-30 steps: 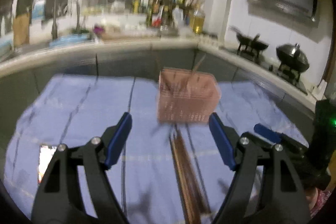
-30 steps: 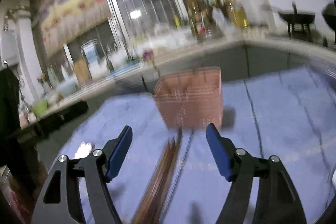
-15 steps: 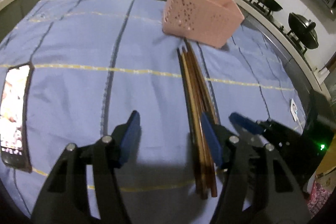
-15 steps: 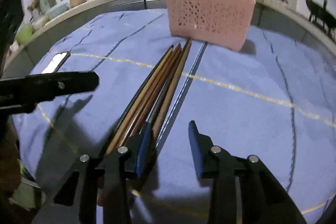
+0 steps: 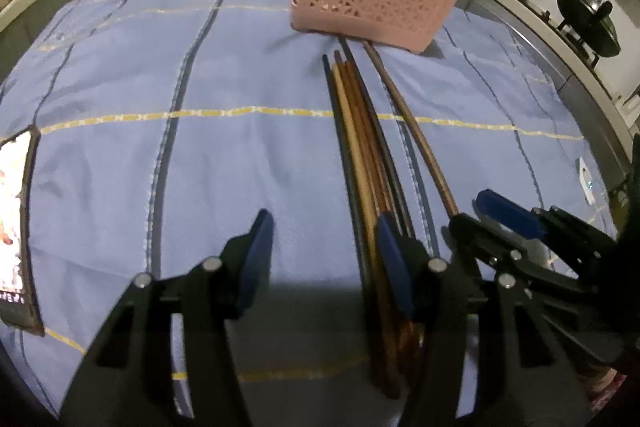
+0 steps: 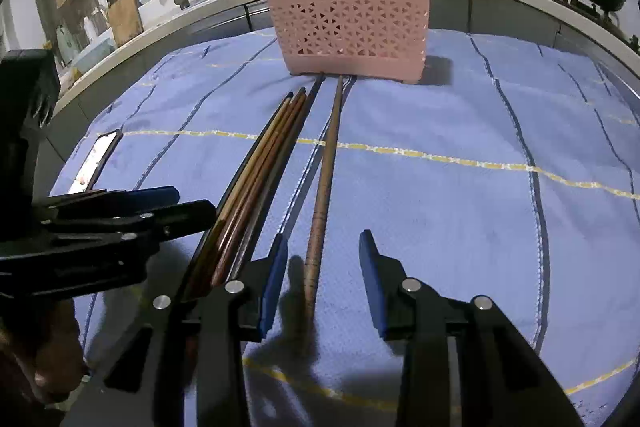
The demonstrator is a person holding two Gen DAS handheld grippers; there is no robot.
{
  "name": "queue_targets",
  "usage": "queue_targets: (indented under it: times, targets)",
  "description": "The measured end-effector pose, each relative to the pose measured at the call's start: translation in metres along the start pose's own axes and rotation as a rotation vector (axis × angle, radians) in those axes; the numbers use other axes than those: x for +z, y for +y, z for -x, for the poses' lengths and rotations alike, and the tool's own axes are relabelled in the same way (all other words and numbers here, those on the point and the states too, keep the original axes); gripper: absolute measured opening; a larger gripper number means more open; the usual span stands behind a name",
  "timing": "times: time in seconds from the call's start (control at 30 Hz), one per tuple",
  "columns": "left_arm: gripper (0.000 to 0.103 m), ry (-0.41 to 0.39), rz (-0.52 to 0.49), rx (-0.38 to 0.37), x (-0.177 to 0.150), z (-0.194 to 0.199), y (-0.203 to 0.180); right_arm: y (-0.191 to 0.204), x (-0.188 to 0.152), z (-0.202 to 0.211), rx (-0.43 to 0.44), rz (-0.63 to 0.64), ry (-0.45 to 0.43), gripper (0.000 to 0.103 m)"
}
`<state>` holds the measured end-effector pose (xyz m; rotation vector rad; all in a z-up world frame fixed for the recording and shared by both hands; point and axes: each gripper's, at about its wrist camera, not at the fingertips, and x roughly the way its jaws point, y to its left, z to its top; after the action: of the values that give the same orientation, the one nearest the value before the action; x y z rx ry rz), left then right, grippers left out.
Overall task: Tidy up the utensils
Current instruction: 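Lower the right gripper onto a brown chopstick and close while the left closes on another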
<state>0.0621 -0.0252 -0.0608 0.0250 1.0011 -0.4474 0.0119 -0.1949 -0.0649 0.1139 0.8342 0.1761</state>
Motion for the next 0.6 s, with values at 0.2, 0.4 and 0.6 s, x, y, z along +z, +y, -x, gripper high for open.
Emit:
queue_targets:
  times: [0.2, 0.4, 0.6]
  targets:
    - [0.053, -0.017, -0.058, 0.081, -0.001, -0.005, -0.015, 0.003, -0.003, -0.003, 0.012, 0.009, 0.003, 0.038]
    - [0.051, -0.018, -0.042, 0.082, 0.001, -0.006, -0.011, 0.003, -0.003, -0.003, 0.0, 0.019, -0.004, 0.038]
    - [0.05, -0.004, 0.017, 0.013, 0.0, -0.001, 0.0, 0.001, -0.003, -0.004, 0.004, 0.016, -0.006, 0.038]
